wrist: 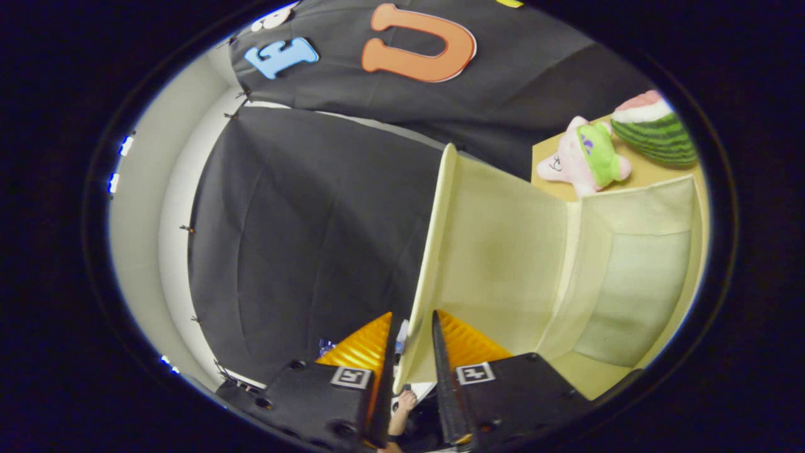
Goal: Open the storage box then place both shoes into the box .Put the left shoe in first, then the right shoe, with the right side of both shoes facing outward in a uniform manner.
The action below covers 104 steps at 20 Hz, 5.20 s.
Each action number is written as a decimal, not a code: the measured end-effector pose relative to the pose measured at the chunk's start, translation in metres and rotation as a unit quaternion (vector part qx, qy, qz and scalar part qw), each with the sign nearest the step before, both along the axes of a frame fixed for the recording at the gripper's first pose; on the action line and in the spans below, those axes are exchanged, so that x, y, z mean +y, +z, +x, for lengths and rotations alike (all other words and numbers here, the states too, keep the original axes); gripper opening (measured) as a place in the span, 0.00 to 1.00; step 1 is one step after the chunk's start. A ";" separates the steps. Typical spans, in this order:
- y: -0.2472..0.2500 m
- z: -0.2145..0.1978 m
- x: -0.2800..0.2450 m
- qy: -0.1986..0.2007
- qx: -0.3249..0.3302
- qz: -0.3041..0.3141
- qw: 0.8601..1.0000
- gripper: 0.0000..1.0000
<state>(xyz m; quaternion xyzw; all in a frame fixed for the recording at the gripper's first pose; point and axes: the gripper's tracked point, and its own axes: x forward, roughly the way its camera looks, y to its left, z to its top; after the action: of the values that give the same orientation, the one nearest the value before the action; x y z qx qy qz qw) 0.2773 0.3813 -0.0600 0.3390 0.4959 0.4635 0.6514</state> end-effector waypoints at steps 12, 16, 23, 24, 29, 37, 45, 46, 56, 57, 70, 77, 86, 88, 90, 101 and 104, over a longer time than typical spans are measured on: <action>-0.041 -0.017 -0.061 -0.021 -0.097 -0.147 0.984 1.00; -0.065 -0.008 -0.124 -0.047 -0.109 -0.207 0.971 1.00; -0.125 0.010 -0.246 -0.102 -0.095 -0.326 0.935 1.00; -0.134 0.013 -0.263 -0.108 -0.098 -0.347 0.927 1.00; -0.173 0.011 -0.318 -0.121 -0.043 -0.388 0.913 1.00; -0.217 -0.006 -0.399 -0.117 -0.003 -0.461 0.880 1.00; -0.268 -0.013 -0.429 -0.137 0.100 -0.467 0.868 0.74; -0.274 -0.011 -0.427 -0.147 0.109 -0.461 0.868 0.67; -0.262 -0.002 -0.408 -0.192 0.133 -0.347 0.908 0.06; -0.255 -0.003 -0.407 -0.194 0.126 -0.351 0.907 0.06; -0.123 -0.002 -0.349 -0.198 0.024 -0.342 0.918 0.06; -0.072 0.010 -0.277 -0.211 -0.006 -0.296 0.932 0.06; -0.108 0.022 -0.164 -0.207 -0.004 -0.287 0.935 0.06; -0.126 0.023 -0.138 -0.203 -0.005 -0.296 0.933 0.06; -0.142 0.022 -0.117 -0.199 -0.007 -0.304 0.932 0.06; -0.148 0.029 -0.085 -0.200 -0.078 -0.289 0.933 0.39; -0.127 0.027 -0.124 -0.194 -0.134 -0.352 0.906 1.00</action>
<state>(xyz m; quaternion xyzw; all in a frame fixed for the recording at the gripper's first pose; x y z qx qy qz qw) 0.3041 0.2569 -0.1870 0.1118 0.4589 0.1644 0.8660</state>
